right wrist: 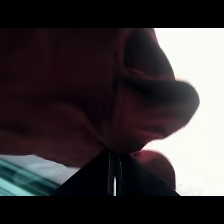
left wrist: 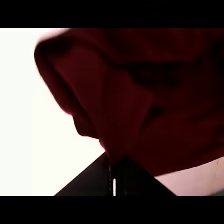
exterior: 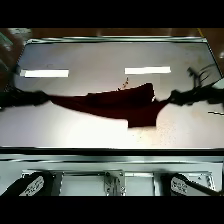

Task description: Fold the shirts.

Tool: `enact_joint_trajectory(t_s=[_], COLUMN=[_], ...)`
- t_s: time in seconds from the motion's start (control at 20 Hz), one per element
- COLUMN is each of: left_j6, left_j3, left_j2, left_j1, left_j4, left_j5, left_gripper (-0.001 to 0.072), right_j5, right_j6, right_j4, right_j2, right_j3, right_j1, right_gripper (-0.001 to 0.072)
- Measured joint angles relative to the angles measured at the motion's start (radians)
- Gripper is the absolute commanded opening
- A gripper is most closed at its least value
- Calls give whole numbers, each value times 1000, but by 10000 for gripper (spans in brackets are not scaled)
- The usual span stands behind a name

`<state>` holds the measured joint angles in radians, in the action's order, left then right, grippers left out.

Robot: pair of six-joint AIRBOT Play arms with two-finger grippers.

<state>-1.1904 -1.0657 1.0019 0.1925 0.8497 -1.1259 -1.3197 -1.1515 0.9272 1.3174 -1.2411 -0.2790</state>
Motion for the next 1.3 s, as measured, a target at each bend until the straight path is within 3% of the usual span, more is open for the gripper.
enact_joint_trajectory(t_s=[0.1, 0.25, 0.4, 0.55, 0.7, 0.95, 1.1, 1.3], left_j6=[-30, -59, -122, -182, -225, -254, -259, -262], left_j3=[-221, -567, -816, -935, -978, -953, -848, -594], left_j2=[-75, -172, -247, -327, -380, -409, -411, -385], left_j1=[0, 0, 0, 0, 0, 0, 0, -1], left_j4=[17, 42, 118, 211, 284, 378, 452, 517], left_j5=[14, 80, 116, 126, 40, -246, -368, -415], left_gripper=[34, 34, 33, 33, 34, 34, 34, 34], right_j5=[22, 203, 369, 382, 286, 66, -112, -292], right_j6=[26, 32, -25, -105, -156, -191, -197, -215], right_j4=[-1, 41, 122, 212, 299, 408, 429, 425], right_j2=[-150, -373, -562, -701, -778, -797, -740, -616], right_j3=[-164, -378, -513, -573, -595, -606, -582, -410], right_j1=[3, 1, 1, 1, 1, 1, 1, 2], right_gripper=[64, 63, 63, 64, 64, 63, 63, 63])
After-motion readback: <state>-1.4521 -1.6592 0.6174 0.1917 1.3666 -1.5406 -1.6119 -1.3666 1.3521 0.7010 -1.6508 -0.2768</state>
